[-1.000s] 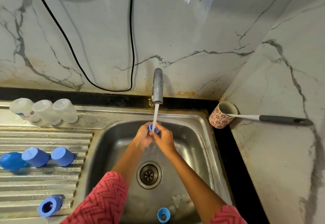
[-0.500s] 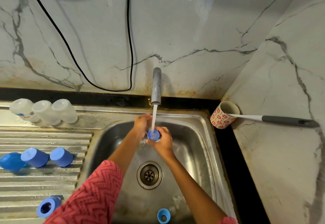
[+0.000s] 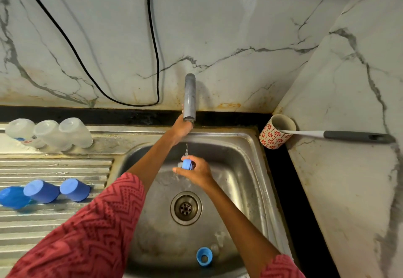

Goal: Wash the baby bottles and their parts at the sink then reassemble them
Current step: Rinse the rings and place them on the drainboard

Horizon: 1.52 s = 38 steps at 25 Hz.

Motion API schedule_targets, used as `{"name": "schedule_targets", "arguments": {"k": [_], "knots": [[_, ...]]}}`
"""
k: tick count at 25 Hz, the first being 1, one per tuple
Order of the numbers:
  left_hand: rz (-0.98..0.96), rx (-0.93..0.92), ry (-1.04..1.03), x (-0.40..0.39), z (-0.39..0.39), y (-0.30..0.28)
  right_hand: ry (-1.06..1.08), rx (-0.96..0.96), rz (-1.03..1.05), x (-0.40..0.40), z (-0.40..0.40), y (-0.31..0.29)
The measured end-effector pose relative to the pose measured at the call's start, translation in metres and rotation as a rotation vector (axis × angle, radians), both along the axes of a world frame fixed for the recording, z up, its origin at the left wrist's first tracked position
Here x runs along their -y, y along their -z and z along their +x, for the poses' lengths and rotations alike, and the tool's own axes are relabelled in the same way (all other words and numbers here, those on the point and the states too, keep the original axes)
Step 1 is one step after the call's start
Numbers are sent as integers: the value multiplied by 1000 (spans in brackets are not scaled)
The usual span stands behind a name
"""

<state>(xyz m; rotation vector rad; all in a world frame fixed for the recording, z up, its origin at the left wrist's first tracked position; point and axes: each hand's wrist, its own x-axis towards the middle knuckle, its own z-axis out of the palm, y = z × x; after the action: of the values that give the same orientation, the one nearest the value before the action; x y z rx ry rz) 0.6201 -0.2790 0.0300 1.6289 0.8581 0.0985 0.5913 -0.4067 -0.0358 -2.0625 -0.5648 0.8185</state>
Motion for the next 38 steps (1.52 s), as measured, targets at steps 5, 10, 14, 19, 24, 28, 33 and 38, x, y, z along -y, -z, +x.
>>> {"name": "schedule_targets", "arguments": {"k": [5, 10, 14, 19, 24, 28, 33, 38], "knots": [[271, -157, 164, 3, -53, 32, -131, 439, -176, 20, -19, -28], [453, -314, 356, 44, -161, 80, -683, 419, -806, 54, -66, 11], [406, -169, 272, 53, -223, 68, -522, 421, -683, 45, -96, 1], [432, 102, -168, -3, -329, 45, -540, 460, -210, -31, -156, -50], [528, -30, -410, -69, -436, 42, -773, 545, -23, -101, -249, -61], [556, -6, -465, -88, -475, 39, -913, 724, -2, -129, -294, -48], [570, -19, -420, -89, -491, 50, -992, 857, -213, -138, -306, -30], [565, -3, -361, -87, -474, 54, -885, 753, -89, -129, -296, -31]]}}
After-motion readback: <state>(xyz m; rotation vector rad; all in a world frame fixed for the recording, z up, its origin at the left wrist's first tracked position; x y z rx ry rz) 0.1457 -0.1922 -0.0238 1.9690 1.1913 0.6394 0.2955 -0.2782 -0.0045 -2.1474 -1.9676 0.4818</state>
